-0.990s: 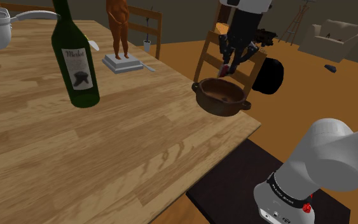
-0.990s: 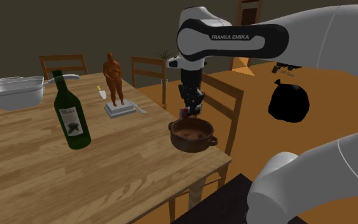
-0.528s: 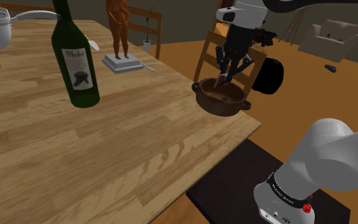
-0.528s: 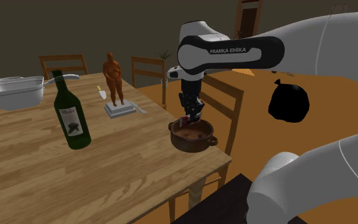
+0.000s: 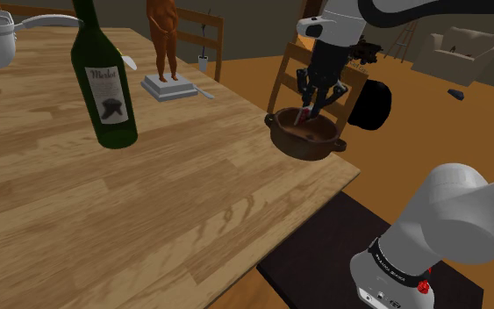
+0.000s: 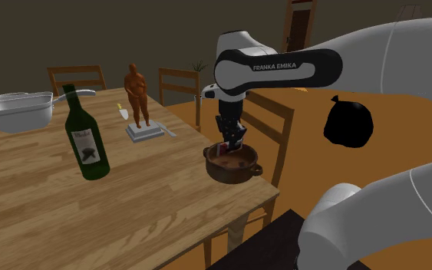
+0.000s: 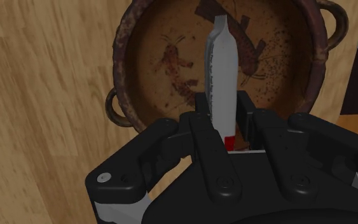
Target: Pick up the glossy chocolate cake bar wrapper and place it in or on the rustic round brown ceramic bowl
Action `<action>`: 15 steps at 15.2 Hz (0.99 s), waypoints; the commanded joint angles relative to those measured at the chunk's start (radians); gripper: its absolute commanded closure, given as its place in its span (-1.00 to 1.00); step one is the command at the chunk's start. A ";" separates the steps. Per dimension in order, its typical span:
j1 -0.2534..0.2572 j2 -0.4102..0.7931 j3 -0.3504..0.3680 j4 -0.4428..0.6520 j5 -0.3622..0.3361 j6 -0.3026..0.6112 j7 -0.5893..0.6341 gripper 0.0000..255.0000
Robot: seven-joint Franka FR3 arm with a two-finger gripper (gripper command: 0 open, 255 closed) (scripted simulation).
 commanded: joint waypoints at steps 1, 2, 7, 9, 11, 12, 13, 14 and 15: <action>0.000 0.000 0.000 0.000 0.000 0.000 0.000 1.00; 0.000 0.000 0.000 0.000 0.000 0.000 0.000 -1.00; 0.000 0.000 0.000 0.000 0.000 0.000 0.000 -1.00; 0.001 0.006 0.003 0.071 0.002 -0.066 -0.001 -1.00; 0.002 0.015 0.005 0.138 0.004 -0.123 -0.001 -1.00; 0.002 0.015 0.005 0.138 0.004 -0.123 -0.001 -1.00; 0.002 0.015 0.005 0.138 0.004 -0.123 -0.001 -1.00; 0.002 0.015 0.005 0.138 0.004 -0.123 -0.001 -1.00; 0.002 0.015 0.005 0.138 0.004 -0.123 -0.001 -1.00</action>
